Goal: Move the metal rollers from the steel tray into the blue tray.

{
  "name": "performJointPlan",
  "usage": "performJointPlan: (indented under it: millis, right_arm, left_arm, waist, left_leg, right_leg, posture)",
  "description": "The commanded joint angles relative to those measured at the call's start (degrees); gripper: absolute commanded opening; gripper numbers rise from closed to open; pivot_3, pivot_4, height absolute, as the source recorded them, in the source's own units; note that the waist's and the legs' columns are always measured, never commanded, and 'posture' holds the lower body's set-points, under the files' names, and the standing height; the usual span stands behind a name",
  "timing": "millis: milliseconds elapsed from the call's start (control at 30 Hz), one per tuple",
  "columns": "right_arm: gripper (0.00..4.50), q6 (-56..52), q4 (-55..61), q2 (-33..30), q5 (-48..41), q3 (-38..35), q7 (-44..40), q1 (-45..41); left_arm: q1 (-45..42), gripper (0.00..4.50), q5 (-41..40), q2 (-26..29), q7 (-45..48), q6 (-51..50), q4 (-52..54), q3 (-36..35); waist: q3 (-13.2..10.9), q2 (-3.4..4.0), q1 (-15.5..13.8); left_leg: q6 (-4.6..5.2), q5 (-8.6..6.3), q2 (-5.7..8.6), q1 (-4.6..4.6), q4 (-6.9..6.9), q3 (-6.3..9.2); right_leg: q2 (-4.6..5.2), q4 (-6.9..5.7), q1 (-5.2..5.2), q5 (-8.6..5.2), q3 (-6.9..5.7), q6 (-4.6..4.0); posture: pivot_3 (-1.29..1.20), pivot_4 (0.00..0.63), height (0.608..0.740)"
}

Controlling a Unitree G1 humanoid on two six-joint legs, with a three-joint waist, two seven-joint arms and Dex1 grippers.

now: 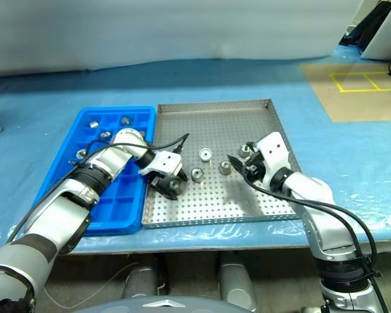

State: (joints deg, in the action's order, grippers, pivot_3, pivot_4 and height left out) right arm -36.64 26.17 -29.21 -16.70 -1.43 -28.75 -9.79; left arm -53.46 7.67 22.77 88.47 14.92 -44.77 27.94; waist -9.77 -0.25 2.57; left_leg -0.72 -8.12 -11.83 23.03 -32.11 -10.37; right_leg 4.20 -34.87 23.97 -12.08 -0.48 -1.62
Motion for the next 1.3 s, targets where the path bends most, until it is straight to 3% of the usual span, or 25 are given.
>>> performJointPlan:
  millis: [33, 100, 233, 500, 733, 1067, 1300]
  right_arm:
    - [3.34, 1.6, 0.9, 0.1, 0.3, -0.2, 0.2, -0.8]
    - [3.34, 1.7, 0.8, 0.1, 0.4, -0.2, 0.2, -0.8]
    - [3.34, 1.5, 1.3, 0.2, 0.2, 0.0, 0.2, -0.8]
    - [3.34, -1.5, 2.4, 0.1, -7.4, -0.3, -5.7, -3.2]
    - [3.34, -1.9, -4.2, 0.5, -10.0, 4.1, -12.9, -14.9]
    - [3.34, 7.8, -20.4, 6.2, -4.7, 14.9, -23.6, -28.4]
    - [3.34, 13.7, -30.7, 11.2, -2.5, 17.6, -29.0, -34.3]
  left_arm:
    - [0.4, 2.40, 1.3, 1.4, 0.2, 0.3, -0.7, 0.1]
    - [0.2, 1.80, 1.9, 1.1, -2.0, 0.7, -1.2, -0.3]
    - [0.6, 1.80, -0.7, 1.0, -2.9, -0.6, 1.1, -2.5]
    - [4.9, 1.80, -14.7, 3.8, -3.5, -13.3, 18.6, -13.8]
    - [12.0, 1.80, -22.5, 10.1, -11.0, -26.5, 36.2, -24.0]
    - [29.7, 1.80, -23.4, 17.4, -27.3, -32.7, 48.4, -37.1]
    - [35.3, 1.80, -21.1, 13.7, -40.6, -32.3, 47.6, -39.5]
  waist:
    - [0.0, 0.00, 0.0]
    - [0.0, 0.00, 0.0]
    - [0.0, 0.00, -0.1]
    - [0.0, 0.03, -0.5]
    - [-0.1, 0.08, -0.6]
    - [-0.1, 0.14, -3.6]
    - [-0.1, 0.14, -7.9]
  left_leg:
    - [0.00, 0.00, 0.00, 0.00, 0.00, 0.00]
    - [0.00, 0.00, 0.00, -0.01, 0.00, 0.00]
    - [0.00, 0.00, 0.00, -0.01, -0.01, 0.00]
    - [0.01, -0.01, -0.01, 0.13, 0.03, -0.02]
    - [0.01, -0.02, -0.03, 0.09, 0.02, -0.02]
    - [-0.15, 0.08, -0.05, 0.20, 0.29, 0.10]
    - [-0.48, 0.29, -0.07, 0.25, 0.64, 0.20]
  right_leg:
    - [0.00, 0.00, 0.00, 0.00, 0.00, 0.00]
    - [0.00, 0.00, 0.00, 0.00, 0.00, 0.00]
    - [0.01, -0.01, -0.01, 0.00, 0.00, 0.00]
    - [0.01, 0.01, 0.10, 0.01, -0.03, -0.02]
    - [0.04, -0.05, 0.09, 0.01, -0.05, -0.03]
    - [0.04, -0.02, 0.26, -0.01, -0.17, -0.05]
    - [0.10, -0.04, 0.27, -0.08, -0.57, -0.16]
  posture:
    - [-0.48, 0.150, 0.740]
    - [-0.48, 0.150, 0.740]
    - [-0.47, 0.150, 0.740]
    - [-0.40, 0.150, 0.740]
    - [-0.26, 0.150, 0.740]
    - [0.00, 0.150, 0.740]
    - [0.13, 0.150, 0.740]
